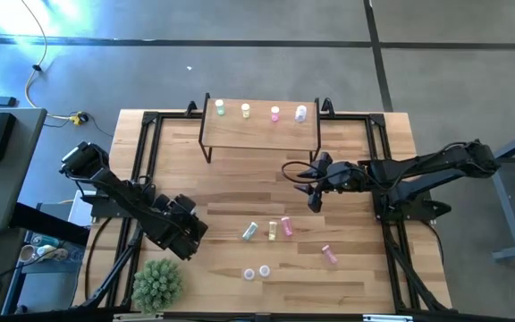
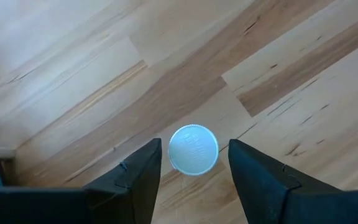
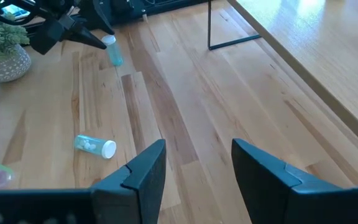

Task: Pick and place medicine bottles onto shelf by color
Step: Put the left blue pill bottle on the shelf

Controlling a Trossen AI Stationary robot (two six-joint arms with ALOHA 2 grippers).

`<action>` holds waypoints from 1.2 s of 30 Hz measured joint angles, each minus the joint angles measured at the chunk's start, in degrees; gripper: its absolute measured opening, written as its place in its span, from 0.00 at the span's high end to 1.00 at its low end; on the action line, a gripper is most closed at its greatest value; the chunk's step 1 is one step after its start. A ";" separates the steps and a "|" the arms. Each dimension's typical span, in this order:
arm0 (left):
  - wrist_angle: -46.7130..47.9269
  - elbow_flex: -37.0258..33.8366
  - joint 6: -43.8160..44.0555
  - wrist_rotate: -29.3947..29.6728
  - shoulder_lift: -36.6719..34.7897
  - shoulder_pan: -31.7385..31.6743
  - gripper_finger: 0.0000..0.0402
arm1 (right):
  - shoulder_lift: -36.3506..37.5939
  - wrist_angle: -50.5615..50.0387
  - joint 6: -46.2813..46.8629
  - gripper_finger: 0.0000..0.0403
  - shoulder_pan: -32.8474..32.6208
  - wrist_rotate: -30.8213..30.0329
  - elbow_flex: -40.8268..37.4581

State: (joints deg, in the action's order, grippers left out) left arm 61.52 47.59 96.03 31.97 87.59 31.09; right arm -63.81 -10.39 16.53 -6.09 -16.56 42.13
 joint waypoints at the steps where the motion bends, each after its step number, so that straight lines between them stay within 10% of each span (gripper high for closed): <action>1: 0.00 0.00 0.00 0.06 0.00 0.00 0.59 | 0.00 0.00 0.11 0.57 0.00 0.00 0.00; 36: 0.47 1.31 -6.75 -1.88 -0.63 -3.76 0.74 | 0.00 0.81 -0.04 0.57 0.00 0.24 0.00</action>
State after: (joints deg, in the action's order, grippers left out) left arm 61.99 48.90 89.27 30.09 86.96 27.33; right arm -63.81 -9.58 16.49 -6.09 -16.32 42.13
